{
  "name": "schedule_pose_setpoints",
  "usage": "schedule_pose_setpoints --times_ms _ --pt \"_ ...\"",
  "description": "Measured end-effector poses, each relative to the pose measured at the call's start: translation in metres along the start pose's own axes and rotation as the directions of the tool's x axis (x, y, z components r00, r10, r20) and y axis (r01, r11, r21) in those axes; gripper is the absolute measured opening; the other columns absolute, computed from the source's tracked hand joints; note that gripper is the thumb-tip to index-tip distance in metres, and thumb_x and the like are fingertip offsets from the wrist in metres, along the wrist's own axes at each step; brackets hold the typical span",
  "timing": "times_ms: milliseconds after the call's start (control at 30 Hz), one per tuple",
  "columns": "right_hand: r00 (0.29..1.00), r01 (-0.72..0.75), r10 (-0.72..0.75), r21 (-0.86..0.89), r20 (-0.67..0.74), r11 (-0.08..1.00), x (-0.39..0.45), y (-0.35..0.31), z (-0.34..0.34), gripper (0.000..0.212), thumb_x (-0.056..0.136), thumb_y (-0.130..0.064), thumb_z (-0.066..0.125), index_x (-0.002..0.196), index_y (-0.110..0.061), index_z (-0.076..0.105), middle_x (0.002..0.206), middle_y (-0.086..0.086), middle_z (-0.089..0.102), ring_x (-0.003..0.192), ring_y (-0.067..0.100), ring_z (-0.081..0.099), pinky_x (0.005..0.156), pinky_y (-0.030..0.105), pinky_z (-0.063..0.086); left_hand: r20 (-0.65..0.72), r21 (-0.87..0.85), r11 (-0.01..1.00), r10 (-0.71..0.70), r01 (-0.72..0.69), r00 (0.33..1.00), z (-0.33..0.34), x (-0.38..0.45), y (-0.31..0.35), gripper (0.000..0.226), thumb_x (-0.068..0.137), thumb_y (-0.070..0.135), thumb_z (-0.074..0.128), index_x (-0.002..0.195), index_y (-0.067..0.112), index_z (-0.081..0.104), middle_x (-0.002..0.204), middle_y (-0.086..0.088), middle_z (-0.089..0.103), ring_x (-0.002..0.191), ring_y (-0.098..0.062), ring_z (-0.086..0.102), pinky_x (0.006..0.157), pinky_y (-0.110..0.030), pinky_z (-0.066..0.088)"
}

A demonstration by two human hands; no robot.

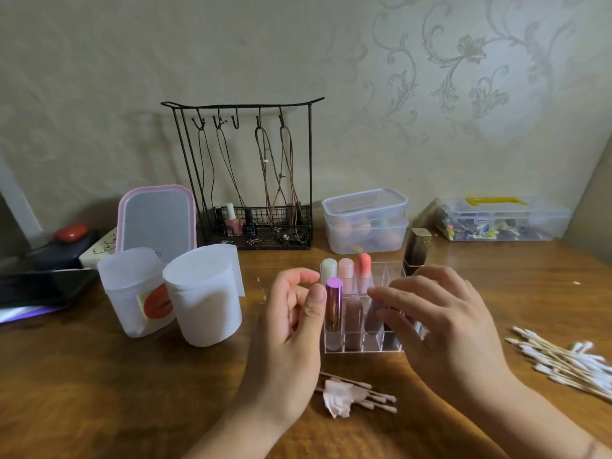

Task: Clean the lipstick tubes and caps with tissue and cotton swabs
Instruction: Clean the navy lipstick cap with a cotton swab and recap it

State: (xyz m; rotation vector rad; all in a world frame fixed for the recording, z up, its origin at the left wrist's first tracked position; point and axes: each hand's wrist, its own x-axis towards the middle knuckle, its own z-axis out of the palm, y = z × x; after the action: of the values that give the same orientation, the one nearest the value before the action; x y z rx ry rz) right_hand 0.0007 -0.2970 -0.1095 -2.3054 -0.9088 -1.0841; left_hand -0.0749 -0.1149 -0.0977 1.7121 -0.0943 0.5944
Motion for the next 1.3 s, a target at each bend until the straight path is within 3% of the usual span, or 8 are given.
schedule_pose_setpoints --times_ms 233,367,533,667,833,1100,1167,1300 --pt "0.984 -0.039 0.084 -0.263 0.159 0.964 0.002 0.003 0.002 0.05 0.077 -0.043 0.062 0.124 -0.025 0.065 0.13 0.003 0.061 0.132 0.036 0.04 0.097 0.053 0.04 0.02 0.029 1.0 0.005 -0.006 1.0 0.001 -0.002 -0.006 0.025 0.087 0.059 0.042 0.103 0.042 0.053 0.091 0.004 0.064 0.09 -0.013 0.061 0.081 -0.035 0.053" --pt "0.982 -0.095 0.136 -0.279 0.133 0.956 0.004 0.009 0.003 0.029 0.077 -0.044 0.061 0.092 -0.024 0.076 0.132 0.006 0.06 0.138 0.04 0.035 0.103 0.06 0.035 0.03 0.045 0.998 0.049 -0.051 0.998 0.004 -0.003 -0.001 0.02 0.09 0.049 0.047 0.103 0.036 0.055 0.087 0.002 0.063 0.086 -0.017 0.06 0.076 -0.03 0.052" --pt "0.965 -0.24 0.255 0.177 -0.067 0.955 0.01 0.003 -0.013 0.024 0.082 -0.042 0.06 0.097 -0.028 0.071 0.113 -0.004 0.061 0.116 0.022 0.046 0.093 0.031 0.037 0.05 0.18 0.972 0.145 -0.152 0.988 0.004 -0.005 0.003 0.013 0.088 0.04 0.06 0.099 0.034 0.058 0.079 0.001 0.055 0.071 -0.016 0.054 0.061 -0.02 0.049" --pt "0.931 -0.327 0.345 0.681 0.116 0.655 0.007 -0.018 -0.027 0.027 0.08 -0.052 0.06 0.099 -0.034 0.069 0.091 -0.009 0.07 0.08 0.009 0.061 0.072 0.02 0.049 0.139 0.353 0.883 0.276 -0.308 0.951 0.005 -0.007 0.004 0.032 0.083 0.051 0.063 0.111 0.037 0.055 0.094 0.021 0.057 0.087 -0.003 0.058 0.068 -0.006 0.042" --pt "0.932 -0.342 0.28 0.809 0.229 0.478 0.003 -0.034 -0.031 0.028 0.078 -0.049 0.063 0.099 -0.031 0.066 0.088 -0.002 0.072 0.078 0.007 0.066 0.07 0.015 0.051 0.28 0.428 0.818 0.284 -0.384 0.917 0.005 -0.008 -0.002 0.03 0.092 0.054 0.043 0.112 0.034 0.052 0.1 0.02 0.059 0.093 0.001 0.058 0.073 -0.012 0.048" --pt "0.968 -0.152 0.25 0.797 0.002 0.584 0.009 -0.018 -0.045 0.01 0.093 -0.032 0.06 0.103 -0.032 0.061 0.092 -0.007 0.068 0.076 0.005 0.063 0.068 0.015 0.049 0.325 0.238 0.953 0.101 -0.185 0.94 0.0 -0.007 0.003 0.026 0.096 0.048 0.034 0.096 0.035 0.057 0.086 0.016 0.06 0.08 -0.002 0.056 0.067 -0.009 0.04" --pt "0.951 -0.257 0.291 0.796 0.107 0.549 0.01 -0.011 -0.053 0.01 0.087 -0.025 0.072 0.094 -0.027 0.065 0.087 -0.006 0.072 0.074 0.006 0.066 0.067 0.016 0.052 0.252 0.114 0.991 0.032 -0.063 0.967 -0.001 -0.005 -0.001 0.03 0.094 0.052 0.034 0.098 0.037 0.059 0.081 0.003 0.061 0.073 -0.011 0.056 0.065 -0.015 0.043" --pt "0.834 -0.391 0.227 0.249 0.502 0.886 0.005 -0.011 -0.048 0.019 0.075 -0.029 0.079 0.082 -0.034 0.062 0.073 -0.013 0.066 0.065 0.007 0.062 0.056 0.017 0.047 0.146 -0.172 0.975 -0.114 0.139 0.983 0.001 0.001 -0.001 0.023 0.093 0.04 0.039 0.1 0.031 0.059 0.068 0.004 0.046 0.06 -0.011 0.039 0.053 -0.021 0.036"
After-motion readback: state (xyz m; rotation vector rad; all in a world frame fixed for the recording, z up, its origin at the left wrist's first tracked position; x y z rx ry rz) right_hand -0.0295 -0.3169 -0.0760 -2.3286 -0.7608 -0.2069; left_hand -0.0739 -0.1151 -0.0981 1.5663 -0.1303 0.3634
